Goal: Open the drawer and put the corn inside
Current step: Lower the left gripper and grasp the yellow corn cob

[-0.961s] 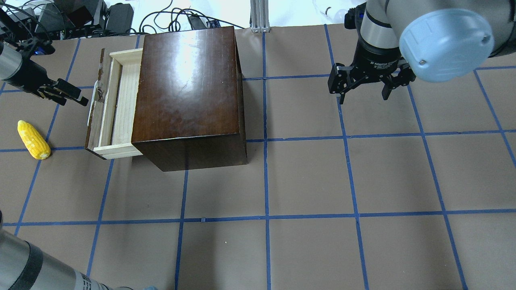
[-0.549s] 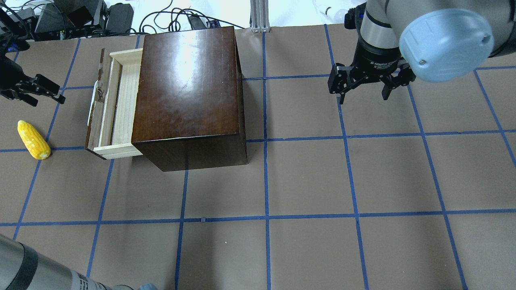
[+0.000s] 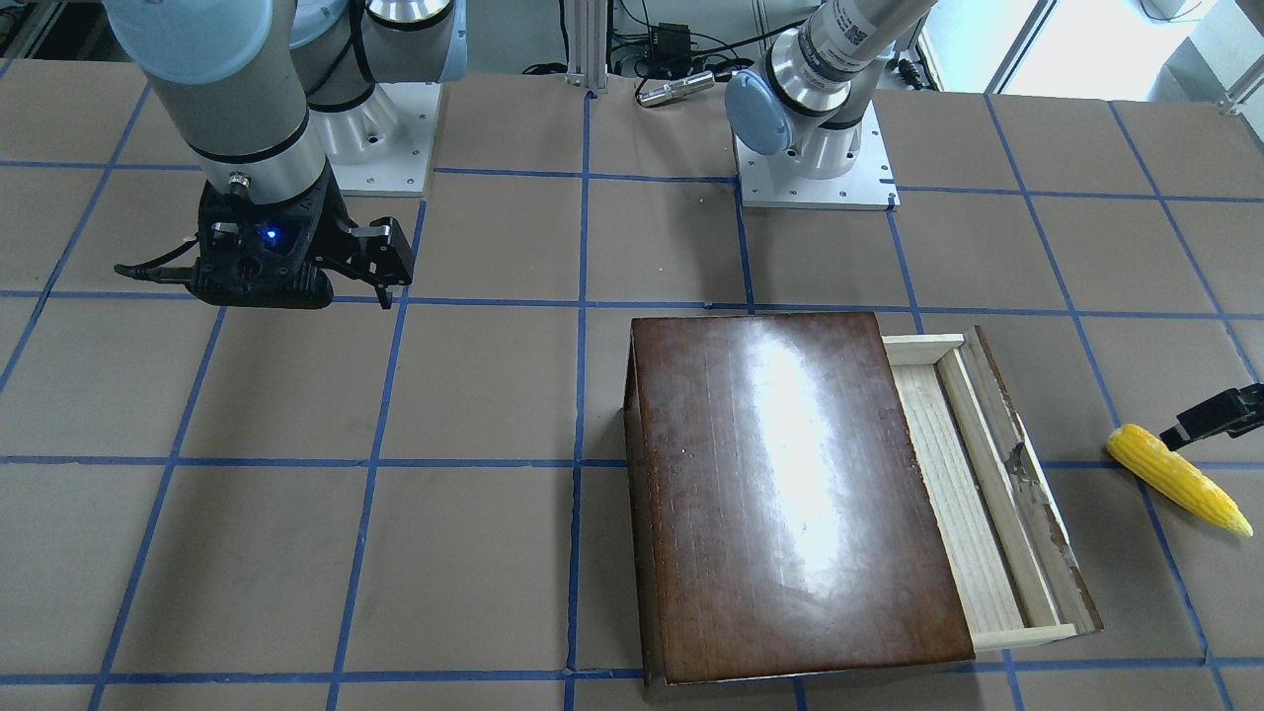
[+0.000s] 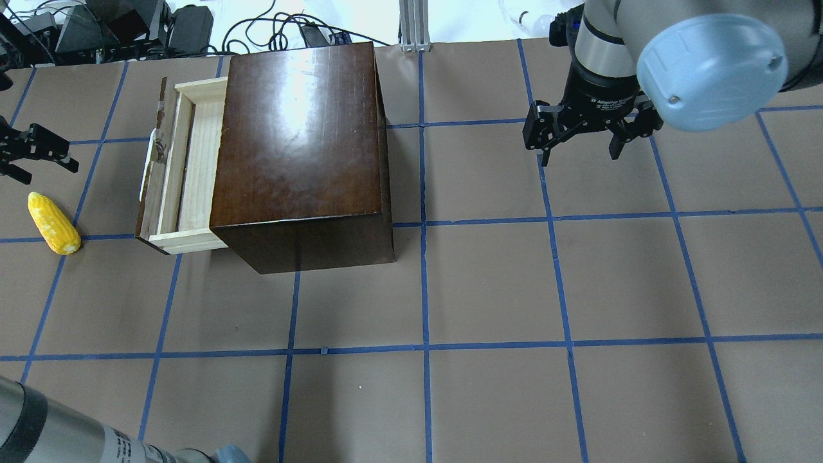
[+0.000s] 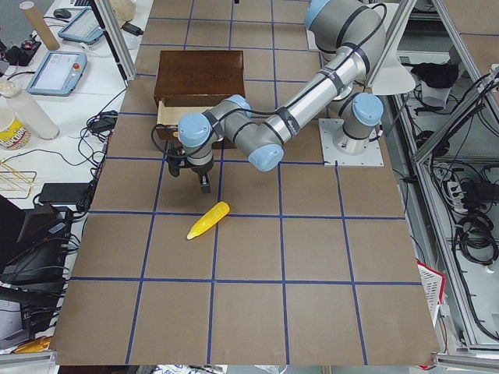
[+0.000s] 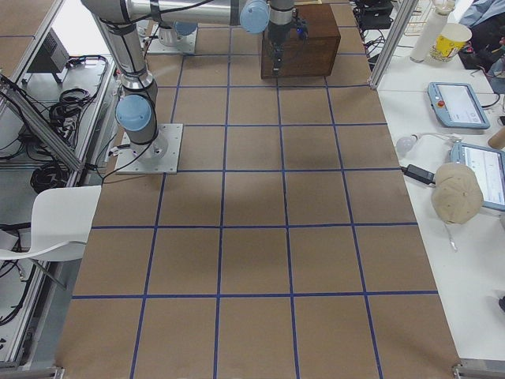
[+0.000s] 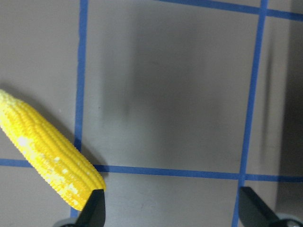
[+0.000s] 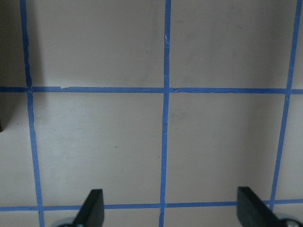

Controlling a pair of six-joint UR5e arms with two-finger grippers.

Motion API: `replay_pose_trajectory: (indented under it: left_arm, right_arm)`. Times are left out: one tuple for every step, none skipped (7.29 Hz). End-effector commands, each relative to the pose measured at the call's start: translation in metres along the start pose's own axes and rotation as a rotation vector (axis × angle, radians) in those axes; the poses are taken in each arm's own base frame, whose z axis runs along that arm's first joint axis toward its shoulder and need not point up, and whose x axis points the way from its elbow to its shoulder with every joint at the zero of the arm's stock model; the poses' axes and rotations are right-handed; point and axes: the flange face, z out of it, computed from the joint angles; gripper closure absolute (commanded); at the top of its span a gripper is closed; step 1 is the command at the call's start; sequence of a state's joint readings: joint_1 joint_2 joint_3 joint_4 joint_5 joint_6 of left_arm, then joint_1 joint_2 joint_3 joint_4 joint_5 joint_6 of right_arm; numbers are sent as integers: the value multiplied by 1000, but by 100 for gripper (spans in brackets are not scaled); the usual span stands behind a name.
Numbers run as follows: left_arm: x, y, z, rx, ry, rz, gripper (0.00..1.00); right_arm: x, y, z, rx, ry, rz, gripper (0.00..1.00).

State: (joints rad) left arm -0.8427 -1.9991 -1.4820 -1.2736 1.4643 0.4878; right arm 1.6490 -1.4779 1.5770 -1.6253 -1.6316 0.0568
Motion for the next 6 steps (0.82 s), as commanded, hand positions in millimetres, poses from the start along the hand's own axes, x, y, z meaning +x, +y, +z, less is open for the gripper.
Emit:
replay_pose_trajectory:
  left_arm:
    - [-25,-2,14,35,-17,-76,0]
    - [-29,-6,29,36,-15,-190,0]
    - [-32,-7,45,16,-5,-306,0]
    - [-38,-8,64,-23,-23,-345,0]
    - [-48,-9,80,-50,-81,-370,0]
    - [-49,-12,90,-50,-77,-371,0]
  right_arm:
    - [0,0,0,-1,1,0,0]
    - [0,0,-1,2,-1,0,0]
    - [0,0,0,0,-1,0,0]
    - [0,0,0,-1,-1,0,0]
    - [0,0,0,0,-1,0,0]
    - [0,0,0,-1,-1,0,0]
